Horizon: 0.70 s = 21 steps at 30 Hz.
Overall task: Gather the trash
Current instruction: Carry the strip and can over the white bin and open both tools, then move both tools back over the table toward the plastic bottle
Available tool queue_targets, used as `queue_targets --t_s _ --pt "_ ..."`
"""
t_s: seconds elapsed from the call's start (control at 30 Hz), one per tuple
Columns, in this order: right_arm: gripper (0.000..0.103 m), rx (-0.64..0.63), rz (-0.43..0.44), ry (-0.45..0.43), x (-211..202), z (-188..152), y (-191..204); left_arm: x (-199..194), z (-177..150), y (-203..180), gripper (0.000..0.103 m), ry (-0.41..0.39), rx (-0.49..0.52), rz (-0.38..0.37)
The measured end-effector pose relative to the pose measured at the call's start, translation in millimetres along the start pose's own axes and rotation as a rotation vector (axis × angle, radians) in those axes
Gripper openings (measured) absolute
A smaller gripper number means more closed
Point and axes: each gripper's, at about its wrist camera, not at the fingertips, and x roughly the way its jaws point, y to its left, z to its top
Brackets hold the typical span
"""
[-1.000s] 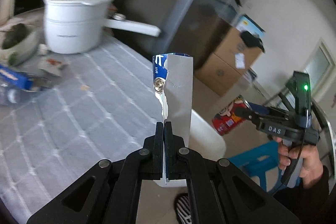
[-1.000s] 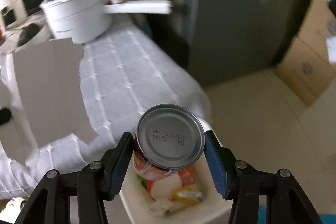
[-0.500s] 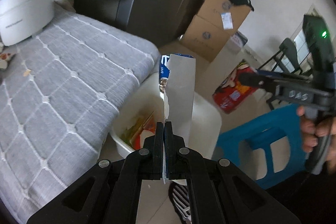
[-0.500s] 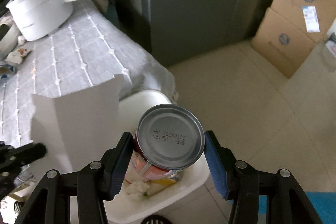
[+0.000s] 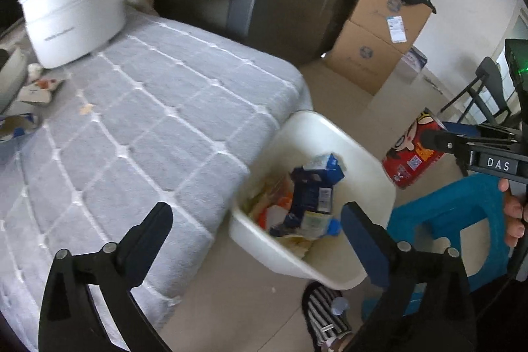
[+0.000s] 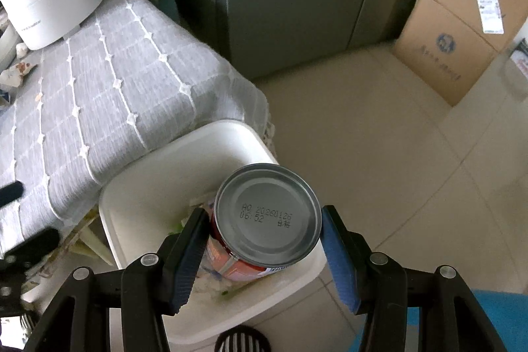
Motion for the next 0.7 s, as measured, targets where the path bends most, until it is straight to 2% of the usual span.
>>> queue_targets --t_s 0.43,0.57,0.7 --pt "0.061 -0.006 -0.008 0.075 25 4 16 -34 -17 30 0.103 0.003 0.008 0.108" --pt "0.090 0.032 -0.024 0.052 22 7 16 -40 -21 37 0.103 0.004 0.008 0.131" --pt "0.097 0.089 -0.008 0.028 15 12 14 -45 -22 42 0.103 -0.001 -0.002 0.139"
